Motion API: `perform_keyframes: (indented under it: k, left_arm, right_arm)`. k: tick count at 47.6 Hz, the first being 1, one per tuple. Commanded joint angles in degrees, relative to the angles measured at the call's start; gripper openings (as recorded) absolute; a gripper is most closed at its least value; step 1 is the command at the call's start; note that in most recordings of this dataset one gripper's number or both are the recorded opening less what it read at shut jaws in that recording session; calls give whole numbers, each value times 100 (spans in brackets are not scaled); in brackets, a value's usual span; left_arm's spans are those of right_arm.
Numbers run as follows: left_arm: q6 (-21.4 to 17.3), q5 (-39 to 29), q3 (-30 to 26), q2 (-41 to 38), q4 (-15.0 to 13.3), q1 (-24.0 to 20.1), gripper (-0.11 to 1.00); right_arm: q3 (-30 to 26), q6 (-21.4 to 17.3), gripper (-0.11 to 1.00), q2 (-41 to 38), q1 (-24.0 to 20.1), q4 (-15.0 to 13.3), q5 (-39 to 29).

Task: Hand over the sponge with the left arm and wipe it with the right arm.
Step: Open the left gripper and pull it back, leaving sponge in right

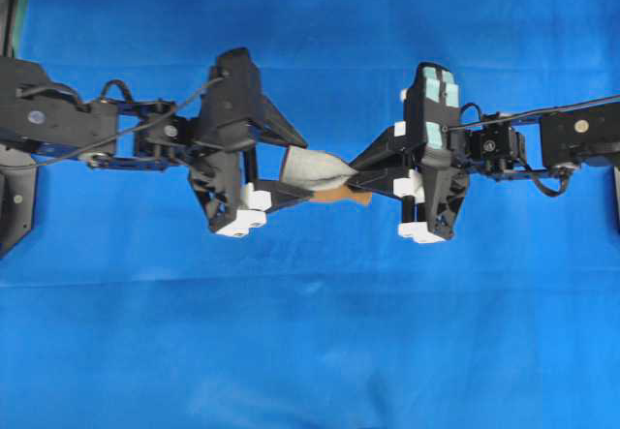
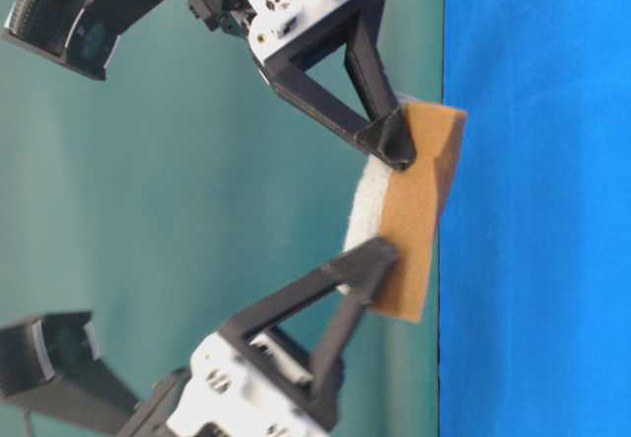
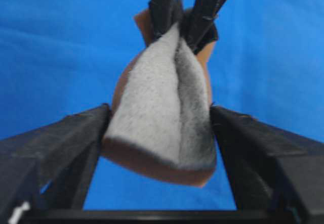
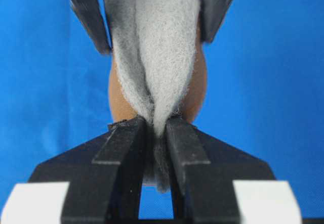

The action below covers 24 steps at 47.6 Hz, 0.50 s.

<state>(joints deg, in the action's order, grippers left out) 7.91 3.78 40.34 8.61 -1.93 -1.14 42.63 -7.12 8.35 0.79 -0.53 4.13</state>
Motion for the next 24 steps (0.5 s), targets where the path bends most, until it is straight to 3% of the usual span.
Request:
perform_keyframes:
  k: [1,24]
  left_arm:
    - [0,70,53,316,0,0,78]
    - [-18,606,1169,1600,0,79,77]
  right_arm:
    - [-18,0,19,229,-26,-18,-44]
    - [141,9,19,466,-53,-26,-281]
